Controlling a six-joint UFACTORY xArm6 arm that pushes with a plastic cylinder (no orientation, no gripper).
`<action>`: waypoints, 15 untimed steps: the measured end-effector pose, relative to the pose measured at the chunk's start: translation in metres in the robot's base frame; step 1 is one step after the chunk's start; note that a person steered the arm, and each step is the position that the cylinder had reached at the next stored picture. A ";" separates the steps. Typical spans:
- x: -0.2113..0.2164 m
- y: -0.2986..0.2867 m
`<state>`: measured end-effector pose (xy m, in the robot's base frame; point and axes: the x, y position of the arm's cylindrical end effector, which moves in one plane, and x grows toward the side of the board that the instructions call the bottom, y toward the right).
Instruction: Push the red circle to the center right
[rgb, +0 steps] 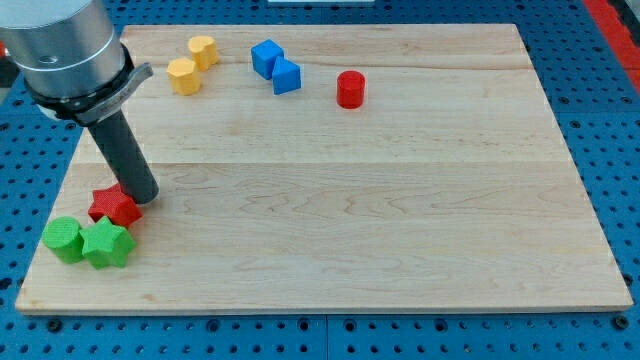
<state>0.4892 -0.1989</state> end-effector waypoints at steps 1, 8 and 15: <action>0.001 0.000; -0.188 0.188; -0.109 0.261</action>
<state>0.3804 0.0621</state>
